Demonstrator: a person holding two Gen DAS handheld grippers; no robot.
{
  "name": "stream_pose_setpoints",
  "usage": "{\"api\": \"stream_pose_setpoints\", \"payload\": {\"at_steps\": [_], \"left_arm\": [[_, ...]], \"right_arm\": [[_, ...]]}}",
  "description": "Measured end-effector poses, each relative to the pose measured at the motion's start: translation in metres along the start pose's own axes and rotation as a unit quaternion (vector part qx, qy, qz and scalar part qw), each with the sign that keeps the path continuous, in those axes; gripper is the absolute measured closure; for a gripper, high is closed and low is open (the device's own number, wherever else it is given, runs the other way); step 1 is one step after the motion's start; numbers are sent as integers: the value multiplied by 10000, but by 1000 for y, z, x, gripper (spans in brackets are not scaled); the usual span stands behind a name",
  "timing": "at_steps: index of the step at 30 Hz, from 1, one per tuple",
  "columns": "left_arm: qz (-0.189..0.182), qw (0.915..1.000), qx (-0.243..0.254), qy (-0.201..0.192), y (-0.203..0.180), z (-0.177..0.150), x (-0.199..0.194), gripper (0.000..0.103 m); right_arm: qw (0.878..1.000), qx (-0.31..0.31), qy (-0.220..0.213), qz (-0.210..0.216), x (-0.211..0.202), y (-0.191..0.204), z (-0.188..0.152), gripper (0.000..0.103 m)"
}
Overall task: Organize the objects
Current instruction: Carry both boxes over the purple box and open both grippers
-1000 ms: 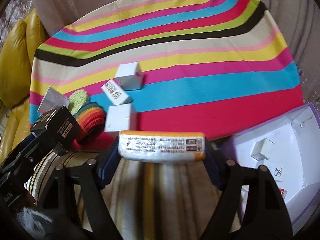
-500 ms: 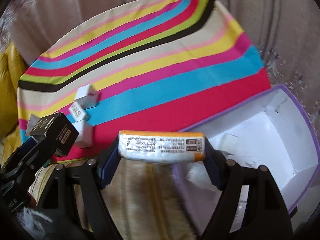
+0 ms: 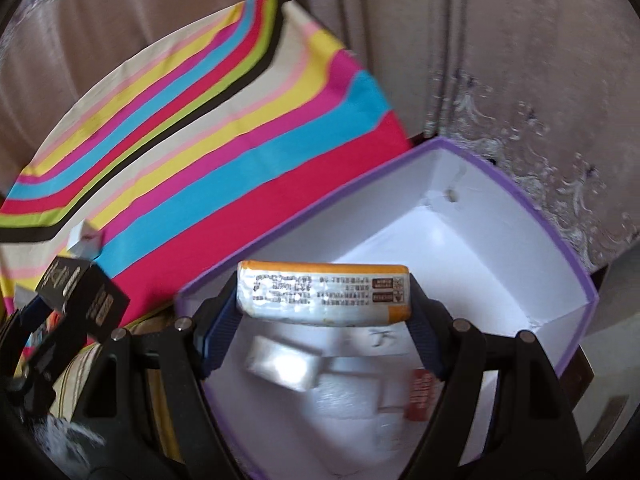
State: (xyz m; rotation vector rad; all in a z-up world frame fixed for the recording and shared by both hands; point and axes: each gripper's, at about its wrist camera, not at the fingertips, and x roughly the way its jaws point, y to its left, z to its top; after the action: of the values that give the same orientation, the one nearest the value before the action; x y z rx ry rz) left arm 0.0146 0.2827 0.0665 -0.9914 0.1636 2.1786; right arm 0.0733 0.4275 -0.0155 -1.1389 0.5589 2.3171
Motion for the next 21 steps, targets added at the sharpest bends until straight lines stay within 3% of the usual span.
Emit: {"api": "stream_pose_setpoints", "payload": {"at_steps": [16, 21], "left_arm": [[-493, 9974, 398, 328, -45, 10, 39, 14], [-496, 9979, 188, 363, -37, 11, 40, 14]], "right_arm": [[9954, 661, -162, -668, -2, -81, 13, 24], [9948, 782, -215, -617, -4, -88, 15, 15]]}}
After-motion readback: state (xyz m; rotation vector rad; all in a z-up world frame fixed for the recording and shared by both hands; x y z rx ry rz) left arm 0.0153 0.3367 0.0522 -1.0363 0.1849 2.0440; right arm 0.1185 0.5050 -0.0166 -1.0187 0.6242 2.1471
